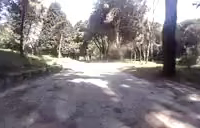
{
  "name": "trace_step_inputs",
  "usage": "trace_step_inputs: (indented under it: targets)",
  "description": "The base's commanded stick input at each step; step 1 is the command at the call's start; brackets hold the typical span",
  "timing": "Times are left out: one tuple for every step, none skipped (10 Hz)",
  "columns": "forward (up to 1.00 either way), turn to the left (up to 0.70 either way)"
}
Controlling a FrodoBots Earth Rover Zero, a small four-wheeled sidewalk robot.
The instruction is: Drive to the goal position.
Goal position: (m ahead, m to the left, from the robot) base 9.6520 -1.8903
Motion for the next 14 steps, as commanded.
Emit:
trace_step_inputs:
  targets:
    - [0.85,0.0]
    - [0.85,0.0]
    - [0.85,0.0]
    - [0.85,0.0]
    - [0.85,0.0]
    - [0.85,0.0]
    - [0.85,0.0]
    - [0.85,0.0]
    - [0.85,0.0]
    - [0.85,0.0]
    - [0.85,0.07]
    - [0.85,0.08]
    - [0.85,0.07]
    - [0.85,0.06]
